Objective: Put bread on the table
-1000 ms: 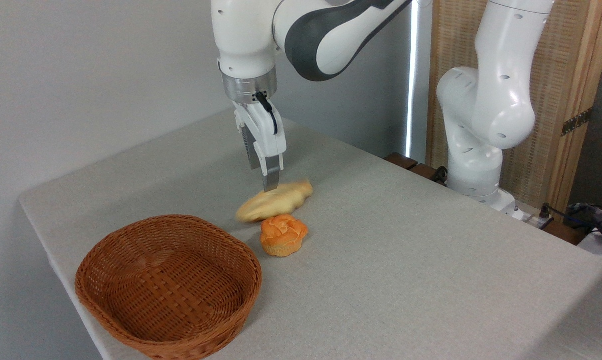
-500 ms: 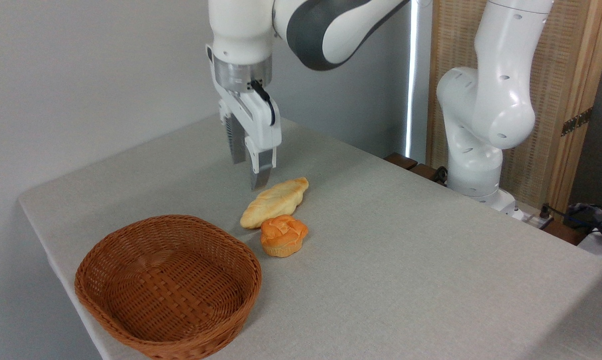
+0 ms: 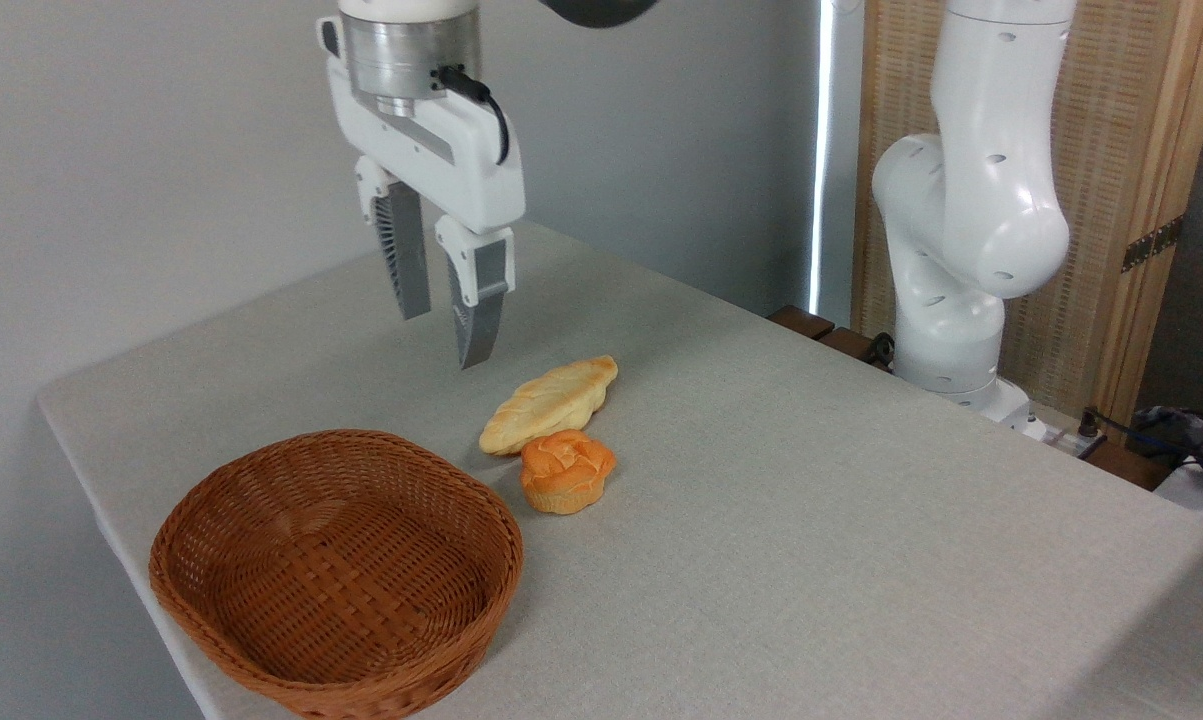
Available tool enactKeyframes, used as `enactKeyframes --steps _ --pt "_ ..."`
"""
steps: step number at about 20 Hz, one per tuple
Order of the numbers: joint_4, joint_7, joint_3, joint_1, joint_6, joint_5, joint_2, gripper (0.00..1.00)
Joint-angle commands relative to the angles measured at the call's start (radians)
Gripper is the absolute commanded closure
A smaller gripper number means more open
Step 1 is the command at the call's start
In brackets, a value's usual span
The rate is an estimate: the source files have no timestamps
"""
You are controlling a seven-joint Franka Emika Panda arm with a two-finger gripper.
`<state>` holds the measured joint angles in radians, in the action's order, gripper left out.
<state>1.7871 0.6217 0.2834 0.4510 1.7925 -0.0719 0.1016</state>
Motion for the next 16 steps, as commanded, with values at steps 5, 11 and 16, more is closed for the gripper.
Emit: enactKeyframes --steps 5,11,16 --pt "-0.132 -0.036 0.007 -0.023 -0.053 0.04 -0.092 0.0" --pt "-0.13 -0.03 -0.217 -0.213 -0.076 0.076 -0.108 0.0" --pt "-0.132 -0.031 -0.25 -0.262 -0.076 0.089 -0.115 0.0"
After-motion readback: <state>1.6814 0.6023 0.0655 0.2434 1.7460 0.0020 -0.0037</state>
